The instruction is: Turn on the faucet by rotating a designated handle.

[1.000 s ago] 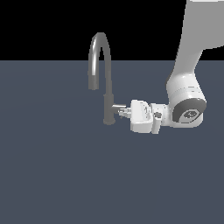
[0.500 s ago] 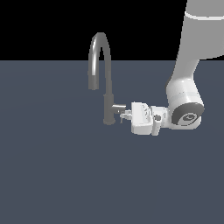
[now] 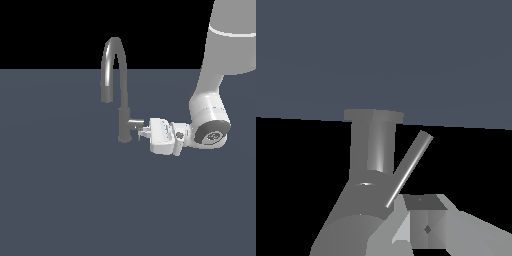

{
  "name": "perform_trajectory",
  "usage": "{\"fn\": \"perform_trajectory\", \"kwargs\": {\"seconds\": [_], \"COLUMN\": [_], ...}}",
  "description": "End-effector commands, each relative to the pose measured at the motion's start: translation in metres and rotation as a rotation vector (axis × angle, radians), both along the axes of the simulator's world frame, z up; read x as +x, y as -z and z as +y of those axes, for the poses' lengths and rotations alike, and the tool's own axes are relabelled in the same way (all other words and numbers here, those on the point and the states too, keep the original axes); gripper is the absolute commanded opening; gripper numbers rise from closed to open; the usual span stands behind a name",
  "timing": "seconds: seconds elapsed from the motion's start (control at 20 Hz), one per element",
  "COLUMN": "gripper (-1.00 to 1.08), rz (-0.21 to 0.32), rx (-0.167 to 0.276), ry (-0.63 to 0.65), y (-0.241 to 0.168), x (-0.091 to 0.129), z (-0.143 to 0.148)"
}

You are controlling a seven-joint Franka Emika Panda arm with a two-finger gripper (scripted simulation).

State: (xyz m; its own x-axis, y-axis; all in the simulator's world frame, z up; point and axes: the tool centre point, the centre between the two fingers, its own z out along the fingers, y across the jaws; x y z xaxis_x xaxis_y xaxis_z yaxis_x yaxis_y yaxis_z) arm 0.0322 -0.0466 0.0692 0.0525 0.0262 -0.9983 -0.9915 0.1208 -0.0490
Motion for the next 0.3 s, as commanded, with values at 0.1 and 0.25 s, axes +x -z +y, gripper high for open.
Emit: {"fn": "perform_trajectory", "kwargs": {"seconds": [0.1, 0.25], "gripper": [-1.00, -1.00], "rz": [0.041, 0.048], "rx": [-0.024, -0.025], "ry": [0.032, 0.033], "y": [0.038, 0.045], "x": [0.010, 0.012], "z": [0.002, 0.002]}}
